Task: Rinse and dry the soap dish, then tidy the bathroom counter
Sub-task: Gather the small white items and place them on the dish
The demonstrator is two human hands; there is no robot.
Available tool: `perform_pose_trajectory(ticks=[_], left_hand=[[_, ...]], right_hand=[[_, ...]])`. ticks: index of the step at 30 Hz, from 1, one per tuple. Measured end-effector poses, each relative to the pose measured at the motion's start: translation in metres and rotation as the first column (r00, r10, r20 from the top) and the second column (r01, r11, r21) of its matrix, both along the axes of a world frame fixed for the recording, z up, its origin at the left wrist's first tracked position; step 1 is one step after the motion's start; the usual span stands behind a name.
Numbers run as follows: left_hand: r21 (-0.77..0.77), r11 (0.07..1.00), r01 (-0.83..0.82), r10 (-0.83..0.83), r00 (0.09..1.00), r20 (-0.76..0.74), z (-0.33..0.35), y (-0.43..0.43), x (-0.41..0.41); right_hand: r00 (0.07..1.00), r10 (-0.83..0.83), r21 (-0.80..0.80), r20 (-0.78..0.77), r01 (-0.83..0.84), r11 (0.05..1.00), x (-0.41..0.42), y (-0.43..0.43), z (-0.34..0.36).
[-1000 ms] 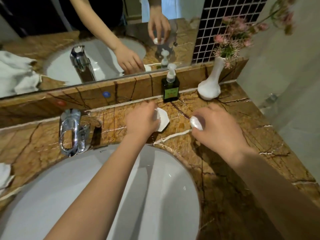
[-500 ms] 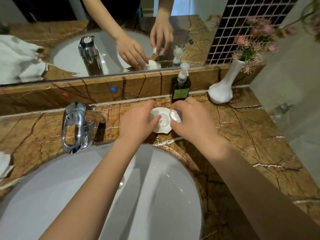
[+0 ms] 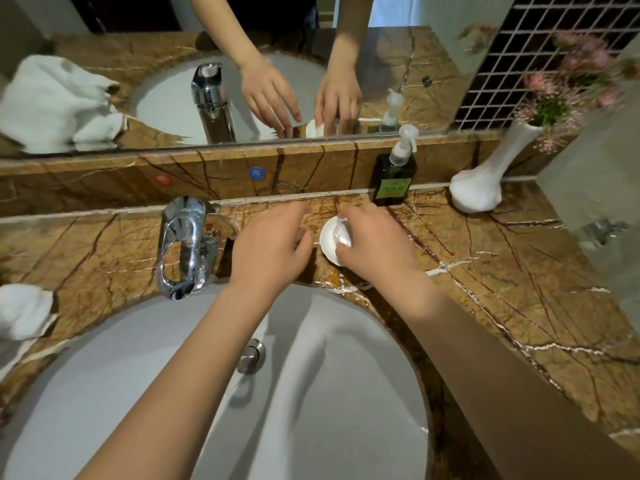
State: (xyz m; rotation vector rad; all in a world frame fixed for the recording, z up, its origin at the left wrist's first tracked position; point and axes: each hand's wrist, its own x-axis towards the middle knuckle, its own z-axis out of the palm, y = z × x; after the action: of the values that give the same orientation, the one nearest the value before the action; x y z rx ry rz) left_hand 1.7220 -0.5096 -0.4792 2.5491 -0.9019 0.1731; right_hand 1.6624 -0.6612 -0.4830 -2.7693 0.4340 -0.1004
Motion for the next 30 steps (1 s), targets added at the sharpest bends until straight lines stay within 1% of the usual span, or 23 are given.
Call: perform_pose_trajectory(ticks=[9, 13, 15, 17, 19, 20, 23, 27, 30], left_hand=[[0.040, 0.999, -0.011, 0.012, 0.999, -0.041, 0.002, 0.000, -0.005], [0.066, 0.998, 0.013, -0.011, 1.000, -0.029, 0.021, -0.005, -0.008], [0.074, 0.997, 0.020, -0.022, 1.000, 0.021, 0.040, -0.009, -0.006], [0.085, 0.996, 0.023, -0.032, 0.994, 0.107, 0.063, -0.013, -0.003], [0.106, 0.994, 0.004, -0.022, 0.986, 0.166, 0.084, -0.016, -0.002], [0.121, 0.993, -0.003, -0.019, 0.984, 0.177, 0.092, -0.017, -0.002], [0.165, 0.986, -0.002, -0.028, 0.983, 0.182, 0.103, -0.016, -0.008], [0.141, 0.990, 0.014, -0.041, 0.981, 0.190, 0.108, -0.011, -0.021], [0.130, 0.991, 0.021, -0.045, 0.983, 0.181, 0.113, -0.002, -0.027]], right_hand=[[1.000, 0.004, -0.015, -0.017, -0.005, 1.000, -0.006, 0.000, -0.001], [1.000, 0.022, -0.053, -0.011, -0.023, 0.998, -0.014, -0.004, 0.021], [0.998, 0.044, -0.103, 0.044, -0.040, 0.994, -0.015, -0.010, 0.043], [0.988, 0.065, -0.166, 0.143, -0.040, 0.985, -0.016, -0.016, 0.069], [0.971, 0.061, -0.187, 0.231, -0.018, 0.982, -0.018, -0.019, 0.091], [0.967, 0.055, -0.185, 0.247, -0.008, 0.983, -0.020, -0.020, 0.099], [0.974, 0.053, -0.203, 0.220, -0.007, 0.979, -0.030, -0.022, 0.109], [0.983, 0.032, -0.206, 0.183, 0.006, 0.978, -0.043, -0.022, 0.112], [0.982, 0.031, -0.228, 0.189, 0.013, 0.974, -0.050, -0.013, 0.116]])
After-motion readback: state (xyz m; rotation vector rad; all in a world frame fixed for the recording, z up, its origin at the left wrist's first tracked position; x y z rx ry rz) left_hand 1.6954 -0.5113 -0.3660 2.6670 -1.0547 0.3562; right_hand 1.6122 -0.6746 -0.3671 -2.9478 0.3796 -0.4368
